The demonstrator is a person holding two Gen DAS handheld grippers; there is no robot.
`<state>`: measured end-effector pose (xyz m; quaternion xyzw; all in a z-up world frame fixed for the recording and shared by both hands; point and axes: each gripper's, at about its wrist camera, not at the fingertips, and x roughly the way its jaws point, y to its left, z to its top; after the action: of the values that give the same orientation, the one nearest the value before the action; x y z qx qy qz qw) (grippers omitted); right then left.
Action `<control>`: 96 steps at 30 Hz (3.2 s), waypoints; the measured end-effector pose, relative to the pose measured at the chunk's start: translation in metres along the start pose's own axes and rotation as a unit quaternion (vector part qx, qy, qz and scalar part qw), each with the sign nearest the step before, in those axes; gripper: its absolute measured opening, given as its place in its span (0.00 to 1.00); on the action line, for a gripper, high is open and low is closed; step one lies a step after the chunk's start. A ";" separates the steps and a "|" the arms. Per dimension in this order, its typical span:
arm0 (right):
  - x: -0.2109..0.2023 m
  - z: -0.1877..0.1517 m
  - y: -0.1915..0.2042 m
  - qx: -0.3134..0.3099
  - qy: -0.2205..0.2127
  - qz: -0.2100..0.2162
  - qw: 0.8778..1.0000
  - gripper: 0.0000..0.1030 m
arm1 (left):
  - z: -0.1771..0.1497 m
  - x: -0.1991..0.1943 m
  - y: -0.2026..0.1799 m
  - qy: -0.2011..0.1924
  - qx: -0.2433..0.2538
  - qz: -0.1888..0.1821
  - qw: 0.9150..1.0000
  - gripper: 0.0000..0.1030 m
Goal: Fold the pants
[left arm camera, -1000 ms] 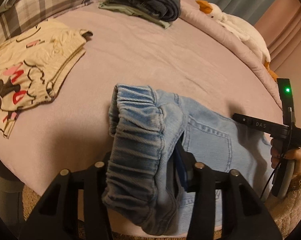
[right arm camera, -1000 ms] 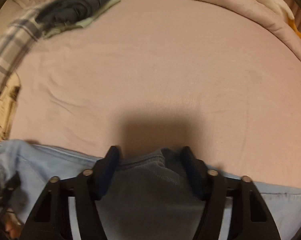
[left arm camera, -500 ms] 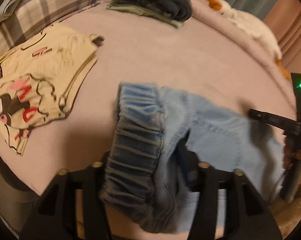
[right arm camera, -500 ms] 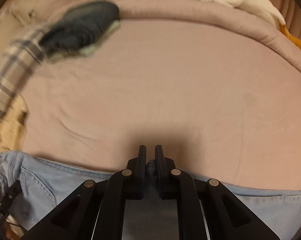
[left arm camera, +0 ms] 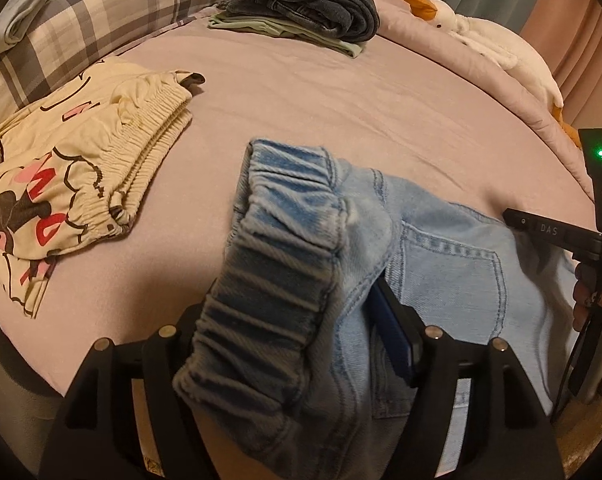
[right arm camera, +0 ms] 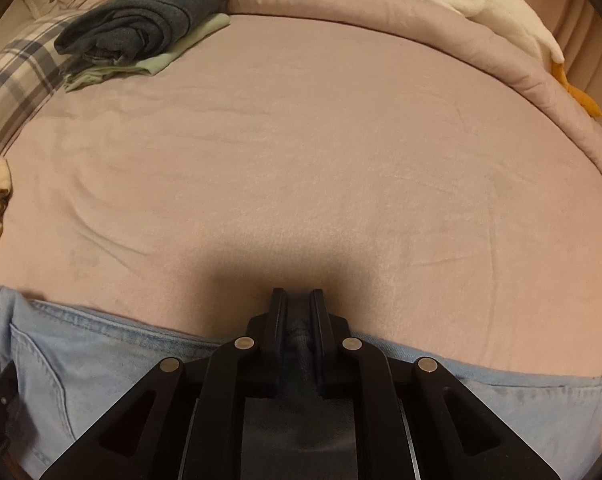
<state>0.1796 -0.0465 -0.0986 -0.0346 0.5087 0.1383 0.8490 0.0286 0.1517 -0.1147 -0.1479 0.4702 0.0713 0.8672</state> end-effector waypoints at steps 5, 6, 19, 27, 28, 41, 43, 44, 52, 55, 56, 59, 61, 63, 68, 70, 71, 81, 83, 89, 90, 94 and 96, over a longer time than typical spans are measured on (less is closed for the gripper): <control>0.007 0.004 0.019 -0.013 -0.007 -0.022 1.000 0.10 | -0.001 -0.001 0.002 -0.002 -0.002 -0.011 1.000 0.69; 0.007 0.006 0.020 -0.012 -0.007 -0.023 1.000 0.10 | -0.001 -0.001 0.002 -0.003 -0.002 -0.010 1.000 0.69; 0.011 0.008 0.025 -0.014 -0.013 -0.050 0.999 0.10 | -0.003 -0.002 0.002 -0.009 0.000 -0.015 1.000 0.70; 0.013 0.009 0.025 -0.014 -0.013 -0.054 0.998 0.10 | -0.003 -0.002 0.002 -0.009 0.000 -0.016 1.000 0.70; 0.014 0.010 0.025 -0.014 -0.013 -0.054 0.998 0.10 | -0.003 -0.002 0.002 -0.009 0.000 -0.016 1.000 0.70; 0.016 0.013 0.025 -0.012 -0.011 -0.053 0.998 0.10 | -0.003 -0.003 0.003 -0.007 -0.003 -0.017 1.000 0.70; 0.015 0.013 0.025 -0.012 -0.011 -0.052 0.999 0.10 | -0.002 -0.006 0.003 -0.002 -0.007 -0.017 1.000 0.70; 0.016 0.013 0.025 -0.011 -0.011 -0.051 0.999 0.10 | -0.002 -0.009 0.003 0.004 -0.011 -0.014 1.000 0.69; 0.017 0.014 0.022 -0.006 -0.013 -0.043 0.999 0.10 | -0.013 -0.031 0.005 0.024 -0.012 -0.019 0.999 0.61; 0.017 0.013 0.023 -0.006 -0.014 -0.042 0.999 0.10 | -0.020 -0.028 0.013 0.037 -0.033 -0.026 0.998 0.61; 0.017 0.013 0.022 -0.005 -0.014 -0.041 0.999 0.10 | -0.022 -0.028 0.015 0.037 -0.038 -0.032 0.998 0.62; 0.017 0.013 0.020 -0.004 -0.014 -0.033 0.999 0.10 | -0.021 -0.026 0.016 0.043 -0.039 -0.034 0.998 0.63; 0.017 0.013 0.020 -0.004 -0.014 -0.031 0.999 0.10 | -0.021 -0.023 0.015 0.043 -0.035 -0.034 0.998 0.64; 0.017 0.013 0.020 -0.004 -0.014 -0.031 0.999 0.10 | -0.021 -0.023 0.015 0.041 -0.033 -0.033 0.998 0.64; 0.017 0.014 0.020 -0.003 -0.013 -0.030 0.999 0.10 | -0.023 -0.023 0.015 0.037 -0.028 -0.029 0.998 0.64; 0.018 0.015 0.021 -0.005 -0.012 -0.032 0.999 0.10 | -0.022 -0.022 0.014 0.038 -0.030 -0.029 0.998 0.64; 0.018 0.015 0.022 -0.005 -0.011 -0.033 0.999 0.10 | -0.022 -0.021 0.014 0.038 -0.031 -0.027 0.998 0.64; 0.003 0.020 -0.005 0.021 -0.010 0.014 1.000 0.28 | -0.017 -0.038 0.004 0.038 -0.027 0.011 0.999 0.63; -0.015 0.016 -0.023 0.052 -0.034 0.023 0.998 0.50 | -0.015 -0.046 0.000 0.039 -0.021 0.012 0.999 0.67; -0.070 -0.020 -0.090 0.111 -0.085 0.030 0.990 0.57 | -0.002 -0.075 -0.025 0.011 -0.002 -0.001 1.000 0.80; -0.077 -0.032 -0.107 0.126 -0.086 0.025 0.988 0.61 | 0.001 -0.078 -0.030 0.007 0.000 -0.004 1.000 0.81; -0.095 -0.077 -0.163 0.192 -0.081 -0.002 0.978 0.64 | 0.014 -0.089 -0.060 -0.021 0.027 -0.007 0.999 0.83; -0.103 -0.108 -0.194 0.232 -0.073 -0.025 0.970 0.64 | 0.019 -0.093 -0.073 -0.032 0.043 -0.008 0.999 0.83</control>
<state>0.0944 -0.2748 -0.0763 0.1614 0.4623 -0.0026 0.8719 0.0120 0.0899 -0.0136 -0.1122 0.4434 0.0485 0.8879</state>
